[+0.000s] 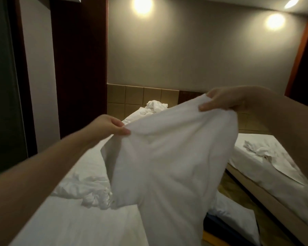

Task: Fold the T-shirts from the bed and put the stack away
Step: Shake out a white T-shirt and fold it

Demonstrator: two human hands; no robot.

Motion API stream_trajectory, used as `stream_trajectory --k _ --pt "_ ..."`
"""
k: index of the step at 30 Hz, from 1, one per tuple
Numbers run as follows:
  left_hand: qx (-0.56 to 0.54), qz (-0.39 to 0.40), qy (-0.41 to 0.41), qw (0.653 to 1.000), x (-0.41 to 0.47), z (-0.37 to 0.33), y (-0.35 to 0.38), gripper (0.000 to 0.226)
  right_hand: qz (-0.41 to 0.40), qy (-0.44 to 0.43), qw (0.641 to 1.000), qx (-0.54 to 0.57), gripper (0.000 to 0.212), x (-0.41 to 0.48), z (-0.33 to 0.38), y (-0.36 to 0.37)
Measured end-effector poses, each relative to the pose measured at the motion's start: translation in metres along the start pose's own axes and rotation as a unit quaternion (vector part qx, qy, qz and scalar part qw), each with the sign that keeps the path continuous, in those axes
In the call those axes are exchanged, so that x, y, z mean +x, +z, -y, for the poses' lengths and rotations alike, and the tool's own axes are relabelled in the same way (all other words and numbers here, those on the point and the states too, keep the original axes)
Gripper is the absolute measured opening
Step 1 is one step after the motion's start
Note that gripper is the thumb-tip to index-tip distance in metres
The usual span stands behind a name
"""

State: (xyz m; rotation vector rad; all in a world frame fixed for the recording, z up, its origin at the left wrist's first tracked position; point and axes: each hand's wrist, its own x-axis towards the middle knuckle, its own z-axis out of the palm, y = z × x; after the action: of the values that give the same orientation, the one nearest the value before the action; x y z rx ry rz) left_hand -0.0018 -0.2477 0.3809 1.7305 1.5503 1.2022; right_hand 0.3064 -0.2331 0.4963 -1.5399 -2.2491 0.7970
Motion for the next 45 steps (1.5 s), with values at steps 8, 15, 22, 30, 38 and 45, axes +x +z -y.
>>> stream_trajectory --k 8,15,22,30,38,45 --pt "0.110 -0.046 0.029 0.992 0.017 -0.042 -0.040 0.009 -0.010 -0.010 0.999 -0.034 0.042 -0.005 0.023 -0.001" --pt "0.181 -0.105 0.076 0.975 0.014 -0.031 -0.045 0.017 -0.168 -0.109 0.977 -0.069 0.019 0.009 0.018 0.024" --pt "0.173 -0.107 0.101 0.974 0.010 -0.049 -0.059 0.012 -0.225 -0.164 0.961 0.002 0.016 -0.003 0.030 0.024" --pt "0.070 0.012 0.005 0.997 -0.008 -0.021 -0.052 0.015 0.018 -0.062 0.995 0.076 0.024 -0.016 0.013 0.030" --pt "0.120 -0.063 0.111 0.985 -0.012 -0.011 -0.055 0.013 0.043 -0.008 0.998 0.054 0.023 -0.014 -0.003 0.057" --pt "0.212 -0.141 0.165 0.953 -0.015 -0.001 -0.055 0.017 -0.026 -0.096 0.989 0.112 0.015 -0.010 -0.011 0.085"
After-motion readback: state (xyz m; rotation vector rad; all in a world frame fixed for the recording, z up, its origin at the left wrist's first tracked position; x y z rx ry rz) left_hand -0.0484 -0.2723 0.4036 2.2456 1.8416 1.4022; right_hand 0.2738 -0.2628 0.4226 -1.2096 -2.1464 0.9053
